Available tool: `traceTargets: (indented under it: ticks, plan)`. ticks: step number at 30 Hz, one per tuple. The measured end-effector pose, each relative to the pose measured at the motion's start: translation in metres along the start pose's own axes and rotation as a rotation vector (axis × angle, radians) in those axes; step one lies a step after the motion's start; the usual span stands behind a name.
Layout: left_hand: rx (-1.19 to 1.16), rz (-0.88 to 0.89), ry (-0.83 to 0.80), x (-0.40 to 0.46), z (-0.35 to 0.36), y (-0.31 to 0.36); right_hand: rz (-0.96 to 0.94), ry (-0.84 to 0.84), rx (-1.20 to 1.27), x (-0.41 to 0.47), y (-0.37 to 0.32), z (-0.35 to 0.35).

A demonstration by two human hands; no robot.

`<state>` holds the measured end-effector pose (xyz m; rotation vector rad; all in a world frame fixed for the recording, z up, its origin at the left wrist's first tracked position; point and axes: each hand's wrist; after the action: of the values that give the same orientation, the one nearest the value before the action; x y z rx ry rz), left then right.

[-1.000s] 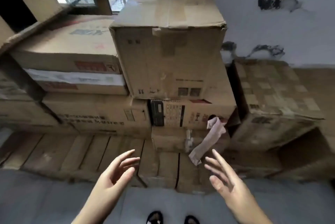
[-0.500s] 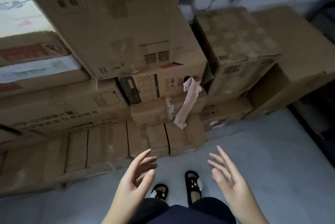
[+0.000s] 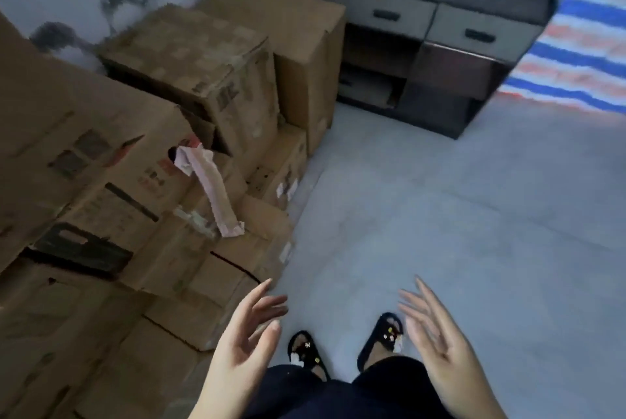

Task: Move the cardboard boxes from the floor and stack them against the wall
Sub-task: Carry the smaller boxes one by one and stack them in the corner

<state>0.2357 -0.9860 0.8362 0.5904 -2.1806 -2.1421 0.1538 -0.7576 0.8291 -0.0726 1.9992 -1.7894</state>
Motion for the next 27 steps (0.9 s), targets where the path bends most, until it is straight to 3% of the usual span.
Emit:
traceTargets:
  ticks: [9, 20, 27]
  plan:
    - [0.041, 0.087, -0.430, -0.007, 0.110, 0.005, -0.012, 0.569, 0.118, -0.135, 0.044, -0.086]
    - [0.158, 0.128, -0.970, -0.128, 0.350, -0.028, 0.094, 1.072, 0.111, -0.362, 0.117, -0.206]
    - [0.287, 0.181, -1.269, -0.171, 0.481, -0.029, 0.158, 1.406, 0.227, -0.437, 0.150, -0.257]
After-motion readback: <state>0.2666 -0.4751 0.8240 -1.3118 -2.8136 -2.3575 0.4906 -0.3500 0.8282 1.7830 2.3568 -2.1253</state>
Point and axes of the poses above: each hand's wrist, its own x-axis towards the middle knuckle, its own z-axis out of the palm, y = z × x, and after that the axes turned 8 degrees about -y, right-handed
